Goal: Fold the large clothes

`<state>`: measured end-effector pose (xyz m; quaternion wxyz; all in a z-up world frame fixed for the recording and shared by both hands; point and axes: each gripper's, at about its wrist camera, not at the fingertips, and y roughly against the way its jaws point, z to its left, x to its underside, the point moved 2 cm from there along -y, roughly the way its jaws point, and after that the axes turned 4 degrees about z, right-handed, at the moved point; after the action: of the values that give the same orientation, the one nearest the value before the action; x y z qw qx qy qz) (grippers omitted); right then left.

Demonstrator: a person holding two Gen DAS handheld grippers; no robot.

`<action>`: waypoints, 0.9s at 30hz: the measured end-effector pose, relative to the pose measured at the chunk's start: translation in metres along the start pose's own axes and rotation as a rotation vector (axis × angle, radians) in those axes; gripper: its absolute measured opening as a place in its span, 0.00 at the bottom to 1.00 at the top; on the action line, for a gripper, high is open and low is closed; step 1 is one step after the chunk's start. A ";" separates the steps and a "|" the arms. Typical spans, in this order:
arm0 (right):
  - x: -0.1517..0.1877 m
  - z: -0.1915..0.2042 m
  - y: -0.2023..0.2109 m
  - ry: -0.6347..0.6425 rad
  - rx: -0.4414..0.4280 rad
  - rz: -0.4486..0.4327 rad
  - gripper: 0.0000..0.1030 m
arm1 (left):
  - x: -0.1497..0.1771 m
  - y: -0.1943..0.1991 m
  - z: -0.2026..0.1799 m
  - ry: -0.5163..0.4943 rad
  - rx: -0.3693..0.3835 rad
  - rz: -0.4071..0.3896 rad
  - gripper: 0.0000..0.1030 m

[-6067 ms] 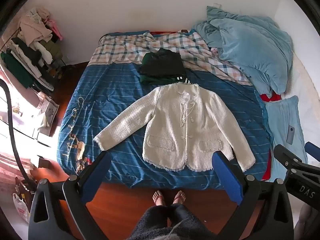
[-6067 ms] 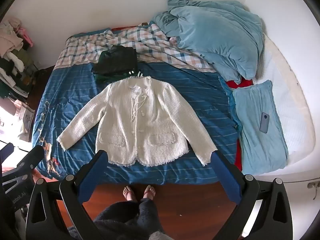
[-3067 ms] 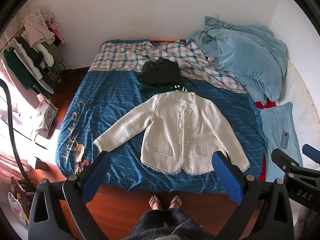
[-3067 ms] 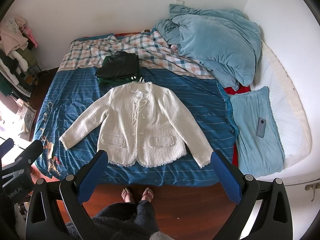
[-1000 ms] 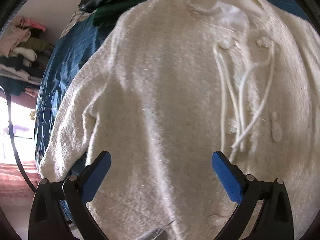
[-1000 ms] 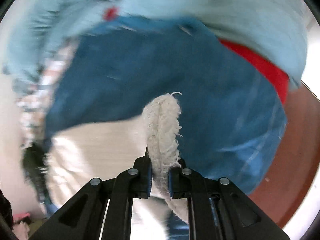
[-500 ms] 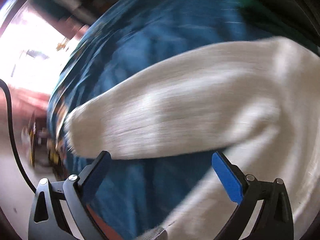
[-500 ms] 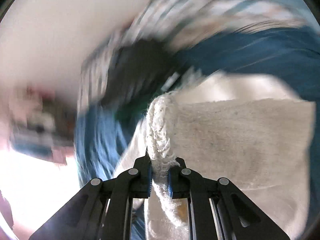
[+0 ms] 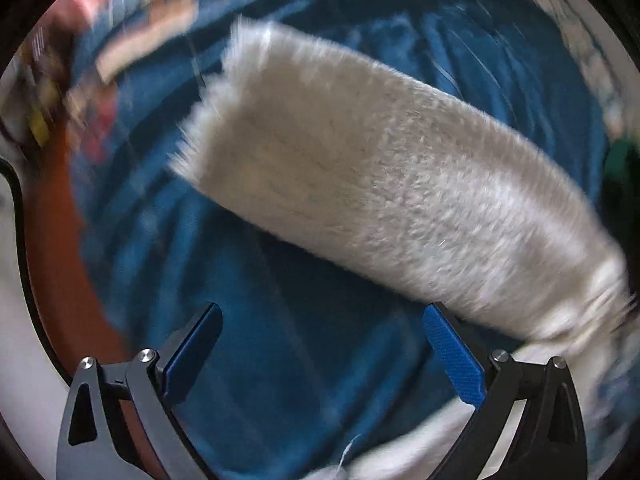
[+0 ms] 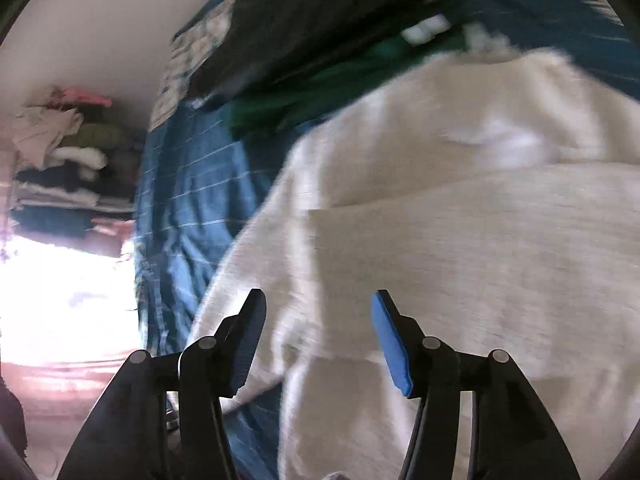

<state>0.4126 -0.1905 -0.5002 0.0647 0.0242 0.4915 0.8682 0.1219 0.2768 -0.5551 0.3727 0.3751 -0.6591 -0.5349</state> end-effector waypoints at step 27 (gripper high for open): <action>0.026 0.060 -0.113 0.017 0.265 0.147 0.48 | -0.149 0.060 -0.100 -0.331 -0.150 -0.565 0.11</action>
<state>0.4032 -0.0786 -0.5663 -0.0068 0.0610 0.5991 0.7983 0.2707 0.3757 -0.4947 0.1242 0.4226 -0.5393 -0.7177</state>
